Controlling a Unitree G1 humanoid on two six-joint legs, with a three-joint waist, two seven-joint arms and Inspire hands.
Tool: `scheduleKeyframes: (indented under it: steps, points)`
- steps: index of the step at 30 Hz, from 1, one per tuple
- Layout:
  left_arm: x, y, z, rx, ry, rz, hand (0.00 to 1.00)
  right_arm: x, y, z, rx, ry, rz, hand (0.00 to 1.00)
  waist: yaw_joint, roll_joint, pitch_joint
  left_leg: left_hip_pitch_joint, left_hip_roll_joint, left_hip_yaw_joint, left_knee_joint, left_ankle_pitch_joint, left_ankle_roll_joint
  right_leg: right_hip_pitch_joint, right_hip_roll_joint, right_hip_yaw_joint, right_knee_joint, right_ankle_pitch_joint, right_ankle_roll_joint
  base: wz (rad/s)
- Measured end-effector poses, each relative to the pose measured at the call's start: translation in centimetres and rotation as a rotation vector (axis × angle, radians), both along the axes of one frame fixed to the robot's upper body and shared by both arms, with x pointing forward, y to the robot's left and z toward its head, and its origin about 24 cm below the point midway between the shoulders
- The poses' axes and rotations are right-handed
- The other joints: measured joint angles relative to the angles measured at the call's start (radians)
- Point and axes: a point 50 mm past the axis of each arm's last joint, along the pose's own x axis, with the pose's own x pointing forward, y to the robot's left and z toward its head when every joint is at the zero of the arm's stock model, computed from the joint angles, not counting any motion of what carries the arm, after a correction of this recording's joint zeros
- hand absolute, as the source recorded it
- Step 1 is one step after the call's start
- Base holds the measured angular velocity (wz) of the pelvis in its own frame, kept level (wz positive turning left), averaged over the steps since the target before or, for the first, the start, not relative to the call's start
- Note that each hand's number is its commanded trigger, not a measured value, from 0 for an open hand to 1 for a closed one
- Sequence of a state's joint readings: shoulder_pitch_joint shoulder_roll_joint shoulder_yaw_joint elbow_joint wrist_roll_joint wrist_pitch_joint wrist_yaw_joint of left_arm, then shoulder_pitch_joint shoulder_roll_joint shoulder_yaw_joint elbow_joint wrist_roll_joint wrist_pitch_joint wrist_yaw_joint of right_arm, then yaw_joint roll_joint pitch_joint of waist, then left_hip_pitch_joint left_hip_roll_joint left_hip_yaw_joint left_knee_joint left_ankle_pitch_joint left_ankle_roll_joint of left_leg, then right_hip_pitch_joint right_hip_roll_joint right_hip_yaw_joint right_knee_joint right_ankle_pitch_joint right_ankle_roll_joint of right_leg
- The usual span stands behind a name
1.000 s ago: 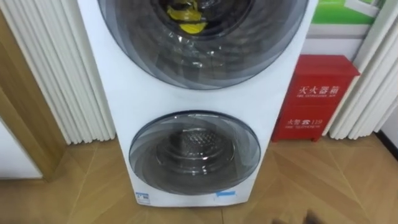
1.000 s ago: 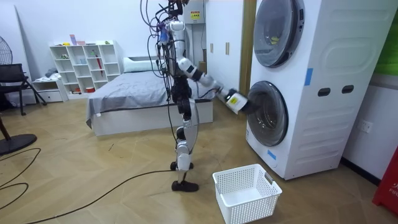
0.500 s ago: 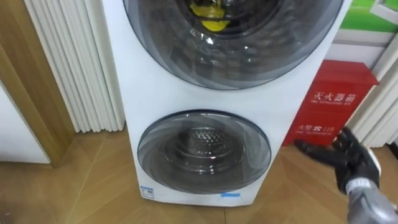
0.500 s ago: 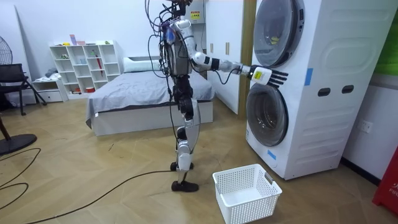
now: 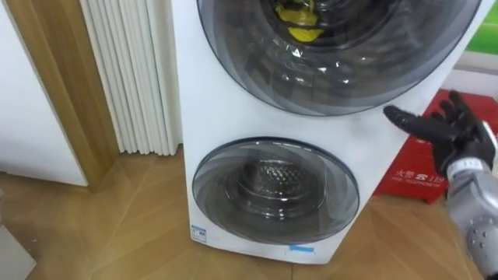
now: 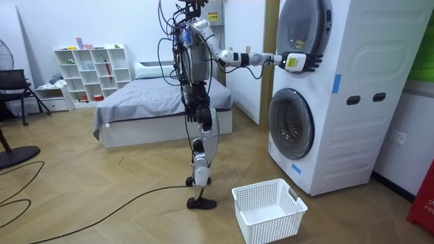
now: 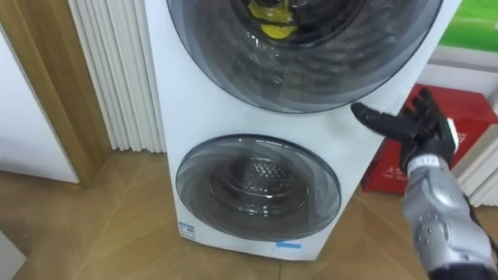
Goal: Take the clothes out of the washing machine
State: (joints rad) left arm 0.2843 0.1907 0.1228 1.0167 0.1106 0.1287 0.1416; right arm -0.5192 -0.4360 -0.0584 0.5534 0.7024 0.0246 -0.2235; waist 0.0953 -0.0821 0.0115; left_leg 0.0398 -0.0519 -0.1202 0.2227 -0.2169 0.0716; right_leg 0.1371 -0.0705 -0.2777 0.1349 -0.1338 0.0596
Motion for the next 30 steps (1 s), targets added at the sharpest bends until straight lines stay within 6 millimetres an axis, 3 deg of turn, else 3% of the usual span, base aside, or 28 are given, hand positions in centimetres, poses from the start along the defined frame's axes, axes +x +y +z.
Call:
scheduleKeyframes:
  steps: [6, 10, 17, 26, 30]
  points:
    - [0.0, 0.9, 0.3, 0.021, 0.009, -0.022, 0.0, 1.1, -0.5, 3.5, -0.04, -0.086, 0.004, 0.0, 0.018, -0.001, -0.0133, -0.022, 0.001, -0.005, 0.009, 0.0, 0.0, -0.017, 0.0, 0.0, 0.001, 0.0, 0.0, 0.04]
    - [-0.3, 1.4, 0.5, 0.028, 0.022, -0.046, 0.0, 1.1, -1.2, 4.3, -0.064, -0.093, -0.023, 0.0, 0.02, -0.013, -0.0208, 0.0, 0.004, -0.011, 0.008, 0.0, 0.0, 0.003, -0.002, 0.002, 0.005, -0.005, -0.003, 0.13]
    - [-0.2, 1.8, 0.7, 0.039, 0.02, -0.067, 0.0, 1.7, -1.1, 6.5, -0.074, -0.152, -0.019, 0.0, 0.019, -0.029, -0.0126, 0.0, 0.004, -0.001, -0.003, 0.001, -0.001, 0.002, -0.003, 0.003, 0.001, -0.013, -0.004, -0.04]
    - [-0.3, 1.9, 0.7, 0.022, 0.025, -0.069, 0.0, 1.8, -1.1, 8.7, -0.163, -0.195, -0.007, 0.0, 0.018, -0.041, -0.0116, -0.001, 0.004, 0.01, -0.003, 0.001, -0.001, -0.001, -0.004, 0.004, 0.001, -0.013, -0.004, -0.02]
    - [-0.6, 2.2, 0.8, 0.032, 0.026, -0.045, 0.0, 1.7, -0.7, 9.2, -0.232, -0.2, 0.009, 0.0, 0.02, -0.04, -0.0116, 0.004, 0.006, 0.023, -0.003, 0.001, -0.001, -0.002, -0.003, 0.029, 0.001, -0.013, -0.004, -0.1]
